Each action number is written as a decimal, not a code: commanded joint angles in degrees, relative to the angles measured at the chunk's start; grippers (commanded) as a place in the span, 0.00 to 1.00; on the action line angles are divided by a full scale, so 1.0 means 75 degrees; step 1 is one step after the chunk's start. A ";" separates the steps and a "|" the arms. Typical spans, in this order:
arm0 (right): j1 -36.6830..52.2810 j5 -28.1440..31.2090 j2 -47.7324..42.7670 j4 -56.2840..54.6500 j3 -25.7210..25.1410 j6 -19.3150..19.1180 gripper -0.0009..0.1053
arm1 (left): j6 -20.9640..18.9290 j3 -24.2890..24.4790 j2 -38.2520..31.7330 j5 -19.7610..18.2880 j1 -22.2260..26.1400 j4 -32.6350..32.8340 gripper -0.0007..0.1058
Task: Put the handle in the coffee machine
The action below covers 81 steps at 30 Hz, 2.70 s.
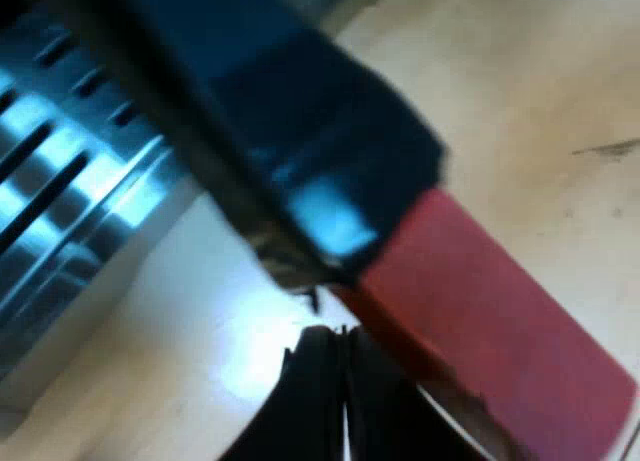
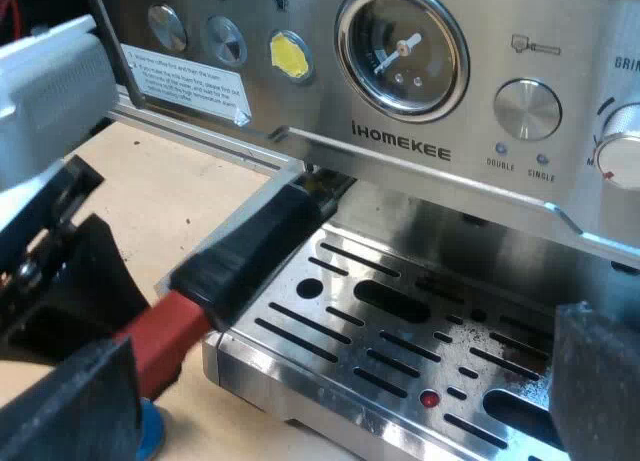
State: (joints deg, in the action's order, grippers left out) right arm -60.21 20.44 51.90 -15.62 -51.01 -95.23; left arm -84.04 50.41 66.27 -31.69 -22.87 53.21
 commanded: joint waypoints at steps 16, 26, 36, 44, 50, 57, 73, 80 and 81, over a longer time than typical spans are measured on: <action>-0.0017 -0.0116 -0.0068 -0.0145 -0.0017 0.0011 0.80 | 0.0103 0.0434 -0.0022 -0.1120 -0.1003 -0.0859 0.01; -0.0017 -0.1048 -0.0068 -0.1028 -0.0017 0.0167 0.80 | 0.0671 0.0264 -0.0625 0.0453 0.0073 0.0744 0.01; -0.0017 -0.0981 -0.0068 -0.0914 -0.0017 0.0165 0.80 | 0.0669 0.0144 -0.2374 0.0487 0.1927 0.0990 0.01; -0.0017 -0.0673 -0.0068 -0.0914 -0.0017 0.0165 0.80 | 0.0669 0.0144 -0.3029 0.0487 0.2600 0.1505 0.25; 0.0004 -0.0534 -0.0068 -0.0877 -0.0017 0.0194 0.80 | 0.0669 0.0163 -0.3378 0.1170 0.2692 0.1727 0.75; 0.0646 -0.0643 -0.0068 -0.1192 -0.0653 0.0564 0.80 | 0.0669 0.0409 -0.3435 0.2193 0.2692 0.1470 0.86; 0.5010 -0.2212 -0.0198 -0.4186 -0.2319 0.0348 0.80 | -0.0504 0.1996 -0.3435 0.2599 0.2692 0.0122 0.86; 0.6746 -0.2215 -0.0718 -0.5157 -0.2317 -0.0292 0.80 | -0.1059 0.2296 -0.3435 0.2268 0.3143 0.0515 0.86; 0.6966 -0.2250 -0.0755 -0.5265 -0.2317 -0.0409 0.80 | -0.1106 0.2296 -0.3462 0.2142 0.3246 0.0561 0.86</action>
State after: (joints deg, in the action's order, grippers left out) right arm -9.50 4.11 46.99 -53.53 -67.77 -96.69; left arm -91.35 67.35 40.81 -14.86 0.95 56.85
